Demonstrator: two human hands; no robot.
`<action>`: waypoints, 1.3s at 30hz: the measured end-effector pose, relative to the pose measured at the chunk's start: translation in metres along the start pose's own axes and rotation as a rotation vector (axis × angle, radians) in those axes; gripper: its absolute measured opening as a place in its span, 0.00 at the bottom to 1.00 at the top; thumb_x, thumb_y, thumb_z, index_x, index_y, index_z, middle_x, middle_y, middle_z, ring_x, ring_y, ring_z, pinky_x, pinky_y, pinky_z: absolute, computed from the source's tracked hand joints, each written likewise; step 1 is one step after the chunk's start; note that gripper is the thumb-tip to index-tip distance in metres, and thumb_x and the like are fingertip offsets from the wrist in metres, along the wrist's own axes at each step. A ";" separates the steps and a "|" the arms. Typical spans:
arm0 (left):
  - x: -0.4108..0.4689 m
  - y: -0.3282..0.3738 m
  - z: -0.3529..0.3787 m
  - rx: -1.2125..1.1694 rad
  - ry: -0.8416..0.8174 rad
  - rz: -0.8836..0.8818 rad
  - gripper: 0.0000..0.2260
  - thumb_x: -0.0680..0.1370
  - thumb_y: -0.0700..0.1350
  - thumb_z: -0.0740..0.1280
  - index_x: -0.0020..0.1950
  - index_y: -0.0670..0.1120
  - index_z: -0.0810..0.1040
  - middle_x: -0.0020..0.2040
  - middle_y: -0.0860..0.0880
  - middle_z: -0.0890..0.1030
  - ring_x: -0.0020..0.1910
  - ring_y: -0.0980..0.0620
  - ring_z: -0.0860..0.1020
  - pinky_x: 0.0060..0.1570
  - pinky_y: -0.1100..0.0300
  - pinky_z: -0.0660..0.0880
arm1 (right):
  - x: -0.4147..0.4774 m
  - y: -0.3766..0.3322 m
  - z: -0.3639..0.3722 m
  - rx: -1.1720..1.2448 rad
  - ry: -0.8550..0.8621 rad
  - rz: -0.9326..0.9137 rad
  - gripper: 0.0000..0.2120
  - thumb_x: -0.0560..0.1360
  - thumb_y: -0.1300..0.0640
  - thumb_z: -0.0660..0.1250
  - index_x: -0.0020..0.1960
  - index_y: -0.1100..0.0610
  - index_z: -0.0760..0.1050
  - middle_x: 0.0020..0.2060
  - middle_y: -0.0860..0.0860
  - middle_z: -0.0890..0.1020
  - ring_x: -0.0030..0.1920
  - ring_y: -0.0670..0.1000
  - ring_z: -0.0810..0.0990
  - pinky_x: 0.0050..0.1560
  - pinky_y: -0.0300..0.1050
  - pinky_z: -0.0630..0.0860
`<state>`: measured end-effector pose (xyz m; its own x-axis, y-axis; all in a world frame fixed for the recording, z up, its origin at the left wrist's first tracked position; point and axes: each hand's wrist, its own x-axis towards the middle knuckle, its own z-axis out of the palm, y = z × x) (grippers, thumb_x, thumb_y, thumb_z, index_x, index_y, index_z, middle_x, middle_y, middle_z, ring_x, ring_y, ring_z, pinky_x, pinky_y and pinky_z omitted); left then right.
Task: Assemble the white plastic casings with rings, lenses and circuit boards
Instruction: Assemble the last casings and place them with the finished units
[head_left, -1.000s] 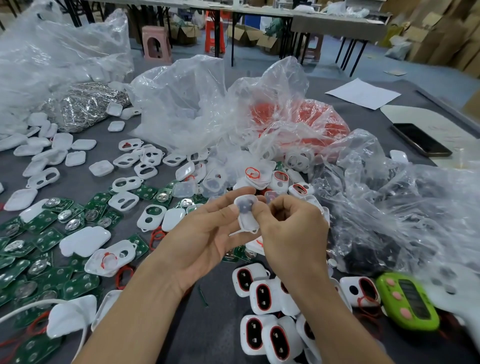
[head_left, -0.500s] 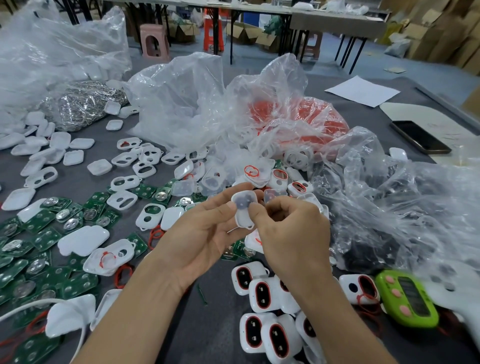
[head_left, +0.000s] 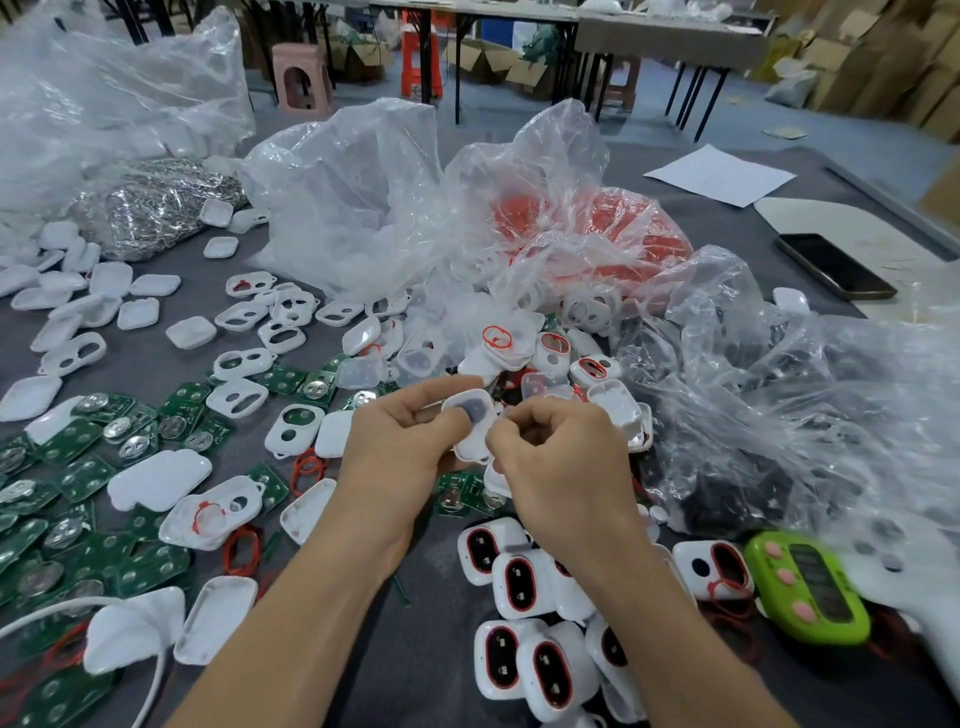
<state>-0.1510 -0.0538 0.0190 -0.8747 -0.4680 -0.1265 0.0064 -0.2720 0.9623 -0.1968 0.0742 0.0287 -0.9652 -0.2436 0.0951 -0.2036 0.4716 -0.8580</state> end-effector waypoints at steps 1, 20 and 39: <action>0.000 0.000 0.000 0.012 0.022 0.013 0.12 0.76 0.32 0.70 0.48 0.48 0.89 0.39 0.42 0.87 0.36 0.52 0.83 0.37 0.62 0.80 | 0.000 0.000 0.000 0.010 -0.020 0.000 0.10 0.72 0.53 0.70 0.33 0.52 0.81 0.27 0.46 0.82 0.28 0.45 0.78 0.32 0.42 0.75; -0.002 -0.003 0.002 0.131 0.189 0.188 0.05 0.69 0.44 0.76 0.42 0.54 0.89 0.36 0.47 0.87 0.34 0.52 0.83 0.39 0.56 0.81 | -0.002 -0.006 -0.004 0.234 -0.197 0.038 0.08 0.70 0.52 0.70 0.36 0.54 0.80 0.29 0.54 0.82 0.25 0.45 0.72 0.31 0.43 0.70; 0.018 0.021 -0.043 -0.654 -0.231 -0.205 0.18 0.79 0.39 0.64 0.69 0.43 0.75 0.67 0.39 0.81 0.65 0.44 0.81 0.54 0.50 0.83 | 0.047 -0.002 -0.038 -0.140 0.000 0.024 0.09 0.74 0.61 0.72 0.39 0.49 0.85 0.31 0.44 0.84 0.29 0.40 0.79 0.29 0.30 0.71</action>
<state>-0.1456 -0.1037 0.0265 -0.9691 -0.1833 -0.1650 0.0567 -0.8168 0.5741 -0.2477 0.0945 0.0541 -0.9702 -0.2304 0.0754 -0.2010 0.5908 -0.7813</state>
